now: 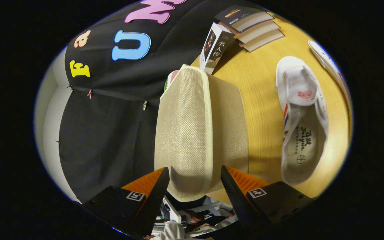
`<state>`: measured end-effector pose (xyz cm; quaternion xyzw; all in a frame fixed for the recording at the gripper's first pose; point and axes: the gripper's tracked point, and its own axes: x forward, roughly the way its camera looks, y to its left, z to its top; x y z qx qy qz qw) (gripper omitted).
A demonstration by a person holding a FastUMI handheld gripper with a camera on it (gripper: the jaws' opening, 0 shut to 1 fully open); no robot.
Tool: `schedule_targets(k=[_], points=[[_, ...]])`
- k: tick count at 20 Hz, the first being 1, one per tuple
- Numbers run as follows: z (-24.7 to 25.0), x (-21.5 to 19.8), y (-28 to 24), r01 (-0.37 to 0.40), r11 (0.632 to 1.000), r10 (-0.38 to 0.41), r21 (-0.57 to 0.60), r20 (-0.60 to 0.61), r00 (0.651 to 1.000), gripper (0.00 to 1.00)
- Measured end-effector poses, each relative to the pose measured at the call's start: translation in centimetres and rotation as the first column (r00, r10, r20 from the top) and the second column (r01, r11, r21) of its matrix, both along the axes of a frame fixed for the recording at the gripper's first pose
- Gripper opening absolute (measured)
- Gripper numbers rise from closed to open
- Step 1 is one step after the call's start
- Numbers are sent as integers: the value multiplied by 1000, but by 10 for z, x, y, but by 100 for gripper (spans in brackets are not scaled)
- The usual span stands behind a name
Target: Open the storage box then place both shoes into the box .Put the left shoe in first, then the right shoe, with the right side of both shoes facing outward in a uniform manner.
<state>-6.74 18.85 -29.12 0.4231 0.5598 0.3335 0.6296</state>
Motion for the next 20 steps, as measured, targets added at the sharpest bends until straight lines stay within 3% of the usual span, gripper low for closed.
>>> schedule_targets(k=[1, 3, 8, 10, 12, 13, 16, 20], points=[[0, 2, 1, 0, 1000, 0, 8, -9, 1000, 96], [-4, 3, 1, 2, 1000, -2, 15, -41, 999, 71], [1, 0, -4, 24, 998, -15, 50, -164, 986, 60], [5, 1, -7, 44, 998, -32, 54, -195, 980, 47], [13, -1, -5, 50, 996, -30, 79, -228, 973, 22], [12, -3, -2, 54, 995, -35, 79, -226, 974, 17], [23, -2, 3, 68, 991, -42, 118, -210, 977, 5], [47, -1, 6, 73, 986, -39, 147, -222, 974, 5]])
